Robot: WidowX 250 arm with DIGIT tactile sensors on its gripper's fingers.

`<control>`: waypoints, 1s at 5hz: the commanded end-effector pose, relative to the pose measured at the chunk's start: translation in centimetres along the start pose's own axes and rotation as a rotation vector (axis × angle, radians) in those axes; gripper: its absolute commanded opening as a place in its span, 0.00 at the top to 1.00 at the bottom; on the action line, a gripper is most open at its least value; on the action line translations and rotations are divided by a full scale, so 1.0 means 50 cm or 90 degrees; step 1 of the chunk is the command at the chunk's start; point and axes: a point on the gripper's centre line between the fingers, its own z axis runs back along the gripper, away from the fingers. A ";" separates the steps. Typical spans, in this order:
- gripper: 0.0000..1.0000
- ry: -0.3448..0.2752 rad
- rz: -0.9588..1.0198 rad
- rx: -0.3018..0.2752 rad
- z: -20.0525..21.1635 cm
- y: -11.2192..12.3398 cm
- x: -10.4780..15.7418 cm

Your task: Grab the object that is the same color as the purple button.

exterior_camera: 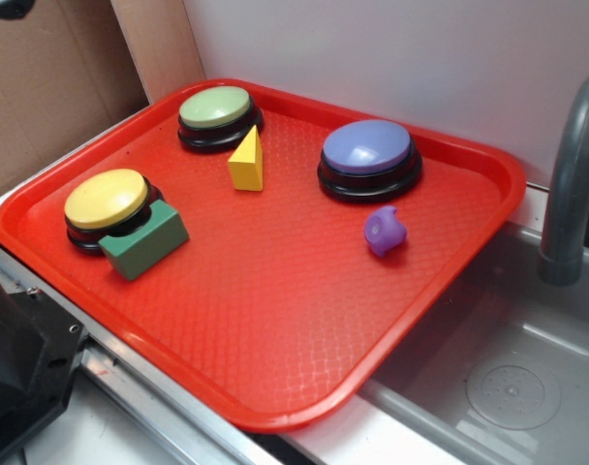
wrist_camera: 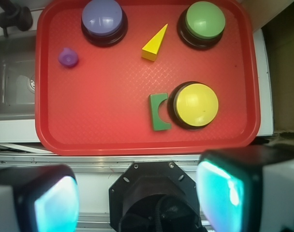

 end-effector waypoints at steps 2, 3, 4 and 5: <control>0.00 0.010 0.066 0.009 -0.018 -0.023 0.027; 0.00 0.012 0.150 0.003 -0.037 -0.042 0.050; 0.00 0.000 0.267 -0.012 -0.072 -0.075 0.093; 0.00 -0.011 0.330 -0.026 -0.120 -0.115 0.150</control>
